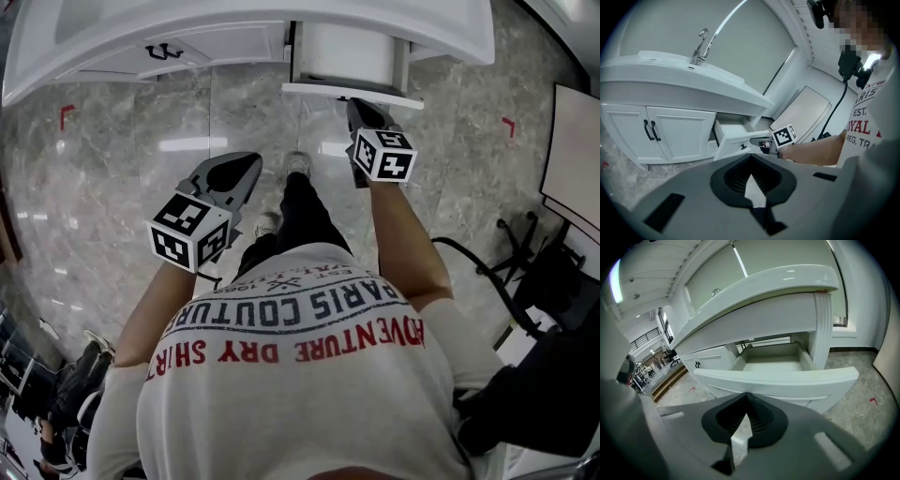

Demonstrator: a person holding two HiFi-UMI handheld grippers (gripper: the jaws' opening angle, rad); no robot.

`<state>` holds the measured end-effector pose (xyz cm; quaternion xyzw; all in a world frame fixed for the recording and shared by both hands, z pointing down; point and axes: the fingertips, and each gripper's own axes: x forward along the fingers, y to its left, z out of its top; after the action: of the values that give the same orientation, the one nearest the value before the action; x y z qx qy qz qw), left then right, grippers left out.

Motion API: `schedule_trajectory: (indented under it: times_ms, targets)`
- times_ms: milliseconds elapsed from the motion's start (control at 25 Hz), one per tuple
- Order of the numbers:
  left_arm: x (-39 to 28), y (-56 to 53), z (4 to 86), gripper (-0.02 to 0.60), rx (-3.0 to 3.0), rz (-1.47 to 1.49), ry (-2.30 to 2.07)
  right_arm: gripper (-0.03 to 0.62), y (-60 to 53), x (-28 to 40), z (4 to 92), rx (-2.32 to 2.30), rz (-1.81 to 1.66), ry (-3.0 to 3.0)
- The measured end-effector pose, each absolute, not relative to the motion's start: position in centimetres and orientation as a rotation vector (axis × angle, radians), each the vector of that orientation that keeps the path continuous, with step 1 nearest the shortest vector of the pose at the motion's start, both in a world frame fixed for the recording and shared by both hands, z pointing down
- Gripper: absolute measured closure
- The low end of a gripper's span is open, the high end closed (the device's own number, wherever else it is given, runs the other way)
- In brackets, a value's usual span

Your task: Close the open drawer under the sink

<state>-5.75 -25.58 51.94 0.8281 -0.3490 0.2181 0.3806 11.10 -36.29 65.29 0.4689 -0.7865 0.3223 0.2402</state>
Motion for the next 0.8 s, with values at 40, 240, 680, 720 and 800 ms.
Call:
schedule_trajectory:
  times_ms: [40, 240, 680, 720, 800]
  targets:
    - [-5.9, -25.9, 52.0, 0.58, 2.111, 0.554, -0.895, 0.592, -36.8, 11.0, 65.3, 1.285, 0.879, -2.153]
    - [-6.4, -27.1, 52.3, 0.58, 2.093, 0.541, -0.914, 0.592, -39.4, 10.9, 65.1, 1.293, 0.866, -2.158]
    - [-7.3, -29.3, 53.3, 0.58, 2.049, 0.53, -0.939, 0.592, -45.8, 10.8, 64.7, 1.332, 0.85, -2.174]
    - [-7.4, -29.4, 53.4, 0.58, 2.045, 0.53, -0.944, 0.592, -46.3, 10.8, 64.7, 1.334, 0.847, -2.177]
    - [-7.7, -29.7, 53.4, 0.58, 2.038, 0.527, -0.953, 0.592, -47.2, 10.8, 64.5, 1.34, 0.843, -2.184]
